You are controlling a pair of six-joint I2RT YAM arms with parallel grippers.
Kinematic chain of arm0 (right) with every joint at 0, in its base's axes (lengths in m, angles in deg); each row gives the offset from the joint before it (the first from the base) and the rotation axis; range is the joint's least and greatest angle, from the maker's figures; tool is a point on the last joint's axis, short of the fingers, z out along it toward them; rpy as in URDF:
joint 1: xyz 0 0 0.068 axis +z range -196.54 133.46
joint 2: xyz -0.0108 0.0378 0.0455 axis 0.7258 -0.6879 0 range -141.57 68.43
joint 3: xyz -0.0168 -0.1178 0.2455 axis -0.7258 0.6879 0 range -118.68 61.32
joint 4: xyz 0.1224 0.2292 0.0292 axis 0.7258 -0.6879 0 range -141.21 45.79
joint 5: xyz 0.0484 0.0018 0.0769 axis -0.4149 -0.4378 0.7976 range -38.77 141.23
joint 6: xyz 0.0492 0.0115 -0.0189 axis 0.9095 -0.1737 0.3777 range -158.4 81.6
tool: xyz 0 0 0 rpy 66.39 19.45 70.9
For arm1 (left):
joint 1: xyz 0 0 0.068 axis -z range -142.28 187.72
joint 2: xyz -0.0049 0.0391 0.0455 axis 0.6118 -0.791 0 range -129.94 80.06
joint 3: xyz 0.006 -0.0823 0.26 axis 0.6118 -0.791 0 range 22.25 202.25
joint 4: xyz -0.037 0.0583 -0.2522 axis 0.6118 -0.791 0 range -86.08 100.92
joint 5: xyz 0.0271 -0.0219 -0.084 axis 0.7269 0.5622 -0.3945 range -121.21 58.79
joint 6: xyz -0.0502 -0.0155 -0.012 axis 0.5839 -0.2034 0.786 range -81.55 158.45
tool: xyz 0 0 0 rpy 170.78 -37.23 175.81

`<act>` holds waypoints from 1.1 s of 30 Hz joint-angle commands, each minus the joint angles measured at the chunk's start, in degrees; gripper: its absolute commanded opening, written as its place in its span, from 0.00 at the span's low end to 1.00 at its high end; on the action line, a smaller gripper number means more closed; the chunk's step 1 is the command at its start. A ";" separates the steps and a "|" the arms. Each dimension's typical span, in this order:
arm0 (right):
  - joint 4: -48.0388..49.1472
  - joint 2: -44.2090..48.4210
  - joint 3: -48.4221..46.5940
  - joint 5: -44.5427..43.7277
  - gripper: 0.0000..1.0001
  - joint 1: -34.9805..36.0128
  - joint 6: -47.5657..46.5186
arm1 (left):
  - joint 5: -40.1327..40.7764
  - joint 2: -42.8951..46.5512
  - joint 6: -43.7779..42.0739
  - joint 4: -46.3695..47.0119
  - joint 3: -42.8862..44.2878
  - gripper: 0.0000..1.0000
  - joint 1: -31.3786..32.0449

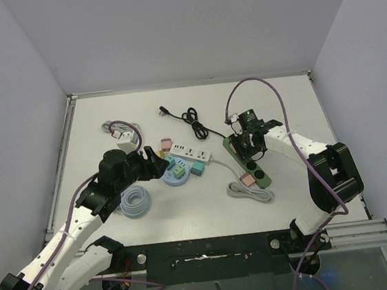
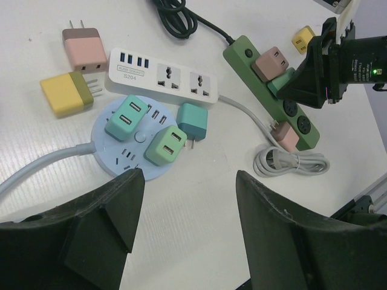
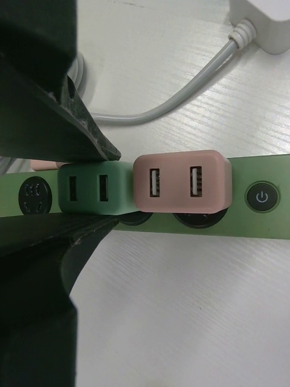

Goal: Insert the plug

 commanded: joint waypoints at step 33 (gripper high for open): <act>-7.20 -3.02 -4.44 -1.01 0.18 0.03 4.44 | 0.79 2.38 -2.57 1.33 0.26 0.60 -0.22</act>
